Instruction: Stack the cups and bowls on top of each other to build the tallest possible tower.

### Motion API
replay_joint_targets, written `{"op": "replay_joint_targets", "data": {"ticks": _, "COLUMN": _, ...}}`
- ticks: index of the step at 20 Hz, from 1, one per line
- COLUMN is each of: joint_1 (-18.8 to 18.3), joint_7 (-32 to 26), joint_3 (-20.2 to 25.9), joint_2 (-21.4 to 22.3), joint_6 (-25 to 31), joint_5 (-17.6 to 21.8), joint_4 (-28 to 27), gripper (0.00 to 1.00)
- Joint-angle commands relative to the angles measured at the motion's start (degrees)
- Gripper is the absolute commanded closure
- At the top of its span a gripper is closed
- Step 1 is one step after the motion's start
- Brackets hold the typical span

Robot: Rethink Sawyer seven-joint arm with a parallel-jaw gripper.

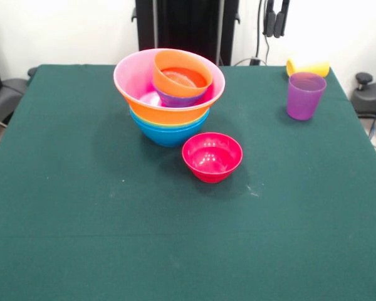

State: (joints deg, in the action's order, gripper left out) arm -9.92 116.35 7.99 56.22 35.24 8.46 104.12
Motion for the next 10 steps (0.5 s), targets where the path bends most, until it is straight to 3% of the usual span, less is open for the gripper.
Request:
{"op": "replay_joint_targets", "data": {"ticks": 1, "joint_1": 1.26, "joint_7": 4.66, "joint_3": 1.05, "joint_2": -1.34, "joint_6": 4.17, "joint_5": -0.46, "joint_4": -2.79, "gripper": 1.00}}
{"op": "replay_joint_targets", "data": {"ticks": 10, "joint_1": -2.07, "joint_7": 0.97, "joint_3": 3.82, "joint_2": -3.80, "joint_6": 3.97, "joint_5": -2.08, "joint_4": -4.34, "gripper": 1.00}}
